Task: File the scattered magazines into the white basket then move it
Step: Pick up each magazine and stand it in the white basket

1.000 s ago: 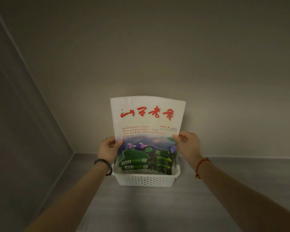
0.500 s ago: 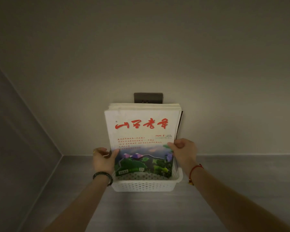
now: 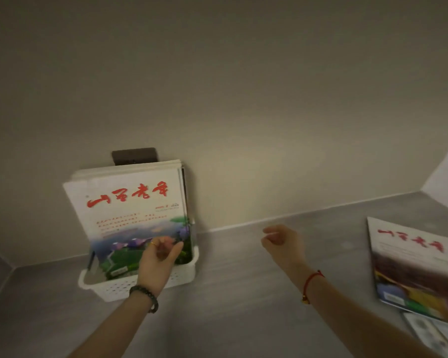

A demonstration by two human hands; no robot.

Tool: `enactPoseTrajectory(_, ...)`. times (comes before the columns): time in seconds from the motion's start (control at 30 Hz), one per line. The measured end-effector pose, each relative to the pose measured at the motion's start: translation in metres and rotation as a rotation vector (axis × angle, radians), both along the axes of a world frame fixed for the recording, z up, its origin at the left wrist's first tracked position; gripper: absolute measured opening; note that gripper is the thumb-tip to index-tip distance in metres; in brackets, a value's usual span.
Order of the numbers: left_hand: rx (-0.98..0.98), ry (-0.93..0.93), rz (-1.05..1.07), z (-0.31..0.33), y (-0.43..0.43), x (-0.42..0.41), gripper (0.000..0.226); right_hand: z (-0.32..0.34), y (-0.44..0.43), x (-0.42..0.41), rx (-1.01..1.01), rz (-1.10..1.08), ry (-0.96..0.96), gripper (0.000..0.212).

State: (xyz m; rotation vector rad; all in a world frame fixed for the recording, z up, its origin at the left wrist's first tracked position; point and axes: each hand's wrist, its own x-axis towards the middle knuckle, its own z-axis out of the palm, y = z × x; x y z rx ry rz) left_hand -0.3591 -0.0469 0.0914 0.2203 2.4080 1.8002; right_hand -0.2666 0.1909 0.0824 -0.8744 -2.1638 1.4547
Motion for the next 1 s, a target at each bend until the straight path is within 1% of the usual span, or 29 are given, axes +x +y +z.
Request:
enactPoseTrajectory(0.1, 0.026, -0.052, -0.088, -0.009, 0.057, 0.027, 0.011, -0.004, 0.057, 0.053, -0.011, -0.079, -0.025, 0.02)
enactPoseTrajectory(0.2, 0.019, -0.094, -0.172, -0.021, 0.118, 0.06, 0.013, -0.01, 0.113, 0.107, 0.006, -0.201, -0.061, 0.021)
enactPoseTrajectory(0.33, -0.026, -0.151, -0.327, -0.034, 0.197, 0.103, 0.02, -0.016, 0.184, 0.176, -0.001, -0.301, -0.159, 0.015)
enactPoseTrajectory(0.43, -0.071, -0.202, -0.414, -0.043, 0.25, 0.133, 0.031, -0.023, 0.229, 0.217, 0.021, -0.373, -0.249, 0.025)
enactPoseTrajectory(0.53, -0.102, -0.26, -0.483, -0.053, 0.297, 0.159, 0.036, -0.032, 0.263, 0.251, -0.081, -0.426, -0.291, 0.024)
enactPoseTrajectory(0.63, -0.098, -0.363, -0.494, -0.063, 0.335, 0.18, 0.043, -0.041, 0.289, 0.274, -0.14, -0.462, -0.331, 0.043)
enactPoseTrajectory(0.7, -0.09, -0.408, -0.492, -0.07, 0.356, 0.19, 0.045, -0.044, 0.301, 0.283, -0.197, -0.465, -0.342, 0.051)
enactPoseTrajectory(0.77, -0.069, -0.452, -0.49, -0.076, 0.373, 0.198, 0.043, -0.048, 0.309, 0.289, -0.244, -0.444, -0.364, 0.056)
enactPoseTrajectory(0.8, -0.047, -0.469, -0.502, -0.079, 0.38, 0.201, 0.036, -0.05, 0.313, 0.291, -0.26, -0.432, -0.37, 0.058)
enactPoseTrajectory(0.87, -0.079, -0.436, -0.558, -0.082, 0.391, 0.205, 0.009, -0.054, 0.319, 0.292, -0.306, -0.422, -0.356, 0.059)
enactPoseTrajectory(0.93, -0.158, -0.387, -0.559, -0.088, 0.398, 0.206, 0.015, -0.058, 0.323, 0.29, -0.366, -0.431, -0.334, 0.059)
enactPoseTrajectory(1.0, -0.26, -0.343, -0.555, -0.093, 0.402, 0.207, 0.021, -0.062, 0.326, 0.287, -0.374, -0.433, -0.352, 0.054)
